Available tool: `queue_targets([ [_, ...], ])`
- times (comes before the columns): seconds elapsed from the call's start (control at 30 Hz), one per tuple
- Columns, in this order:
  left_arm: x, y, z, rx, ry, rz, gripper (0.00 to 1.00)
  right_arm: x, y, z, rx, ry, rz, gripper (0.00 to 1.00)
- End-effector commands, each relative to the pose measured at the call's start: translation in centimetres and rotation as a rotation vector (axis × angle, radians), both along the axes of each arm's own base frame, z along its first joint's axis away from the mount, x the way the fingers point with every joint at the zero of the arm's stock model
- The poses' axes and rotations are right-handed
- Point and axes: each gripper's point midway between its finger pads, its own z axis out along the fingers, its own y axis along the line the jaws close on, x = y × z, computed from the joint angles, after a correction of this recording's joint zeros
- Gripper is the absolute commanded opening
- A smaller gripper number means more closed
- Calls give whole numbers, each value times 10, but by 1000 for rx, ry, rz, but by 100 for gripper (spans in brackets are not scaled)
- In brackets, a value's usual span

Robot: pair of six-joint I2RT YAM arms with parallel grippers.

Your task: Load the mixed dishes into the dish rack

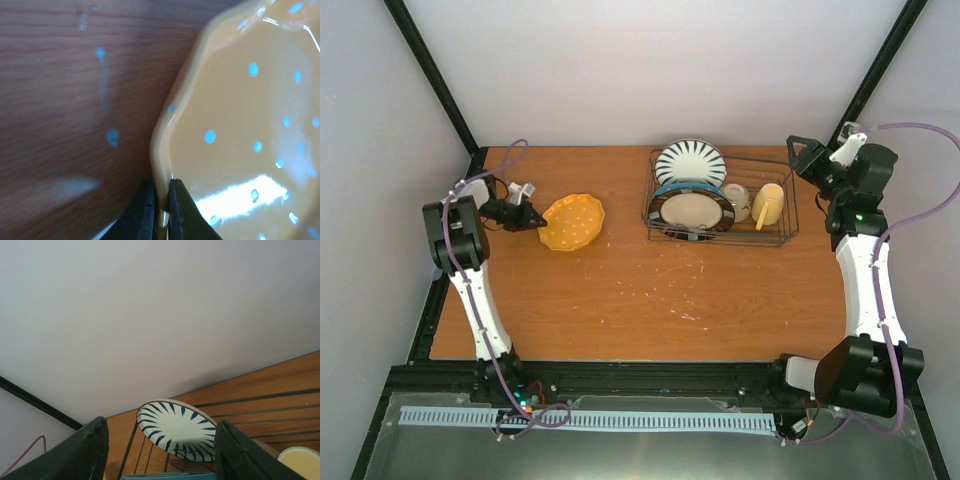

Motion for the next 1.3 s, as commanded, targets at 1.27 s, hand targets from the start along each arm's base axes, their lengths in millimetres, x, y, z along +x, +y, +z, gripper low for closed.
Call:
queue_targets([
  [1.27, -17, -277, 394, 633, -1543, -247, 1, -21, 121, 3, -135, 74, 484, 69],
])
